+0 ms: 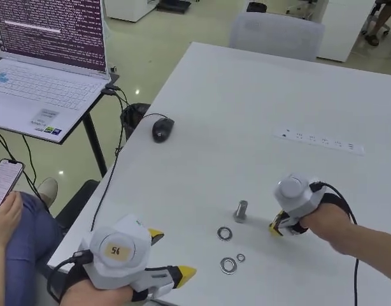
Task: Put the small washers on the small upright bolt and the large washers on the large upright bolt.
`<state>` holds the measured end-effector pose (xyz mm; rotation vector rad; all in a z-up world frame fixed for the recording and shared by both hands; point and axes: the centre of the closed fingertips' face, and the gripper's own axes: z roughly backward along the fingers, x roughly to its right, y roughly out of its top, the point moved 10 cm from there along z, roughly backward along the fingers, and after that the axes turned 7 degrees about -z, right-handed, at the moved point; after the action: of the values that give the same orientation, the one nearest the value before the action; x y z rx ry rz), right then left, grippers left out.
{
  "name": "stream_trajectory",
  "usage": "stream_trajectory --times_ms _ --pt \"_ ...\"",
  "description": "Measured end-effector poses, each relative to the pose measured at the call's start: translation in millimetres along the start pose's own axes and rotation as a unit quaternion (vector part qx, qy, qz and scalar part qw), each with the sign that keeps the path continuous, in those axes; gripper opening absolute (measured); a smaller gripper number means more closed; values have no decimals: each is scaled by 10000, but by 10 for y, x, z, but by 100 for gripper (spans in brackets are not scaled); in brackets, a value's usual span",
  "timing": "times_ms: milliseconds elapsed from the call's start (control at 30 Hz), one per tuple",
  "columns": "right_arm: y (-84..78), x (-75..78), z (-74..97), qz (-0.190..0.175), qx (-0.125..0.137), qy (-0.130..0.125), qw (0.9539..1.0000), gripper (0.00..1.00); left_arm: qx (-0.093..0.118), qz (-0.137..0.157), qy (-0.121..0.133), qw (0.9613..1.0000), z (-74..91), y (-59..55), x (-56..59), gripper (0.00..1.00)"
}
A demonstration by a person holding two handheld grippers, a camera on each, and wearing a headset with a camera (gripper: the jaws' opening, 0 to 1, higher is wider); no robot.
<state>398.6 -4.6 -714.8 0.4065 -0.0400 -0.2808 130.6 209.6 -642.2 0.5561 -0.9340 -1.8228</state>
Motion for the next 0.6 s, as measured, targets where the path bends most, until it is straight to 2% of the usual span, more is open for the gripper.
stream_trajectory --times_ms 133,200,333,600 --pt "-17 2 149 -81 212 -72 9997 21 9 12 -6 10000 -4 -4 6 56" --pt "-31 4 228 -77 391 -113 9991 22 16 17 -18 10000 -7 -7 14 56" --pt "-75 -28 418 -342 853 -243 9955 22 9 -3 -51 10000 -13 -13 35 56" --pt "-248 -225 648 -387 1181 -371 9915 22 18 -49 -79 10000 -22 -9 46 56"
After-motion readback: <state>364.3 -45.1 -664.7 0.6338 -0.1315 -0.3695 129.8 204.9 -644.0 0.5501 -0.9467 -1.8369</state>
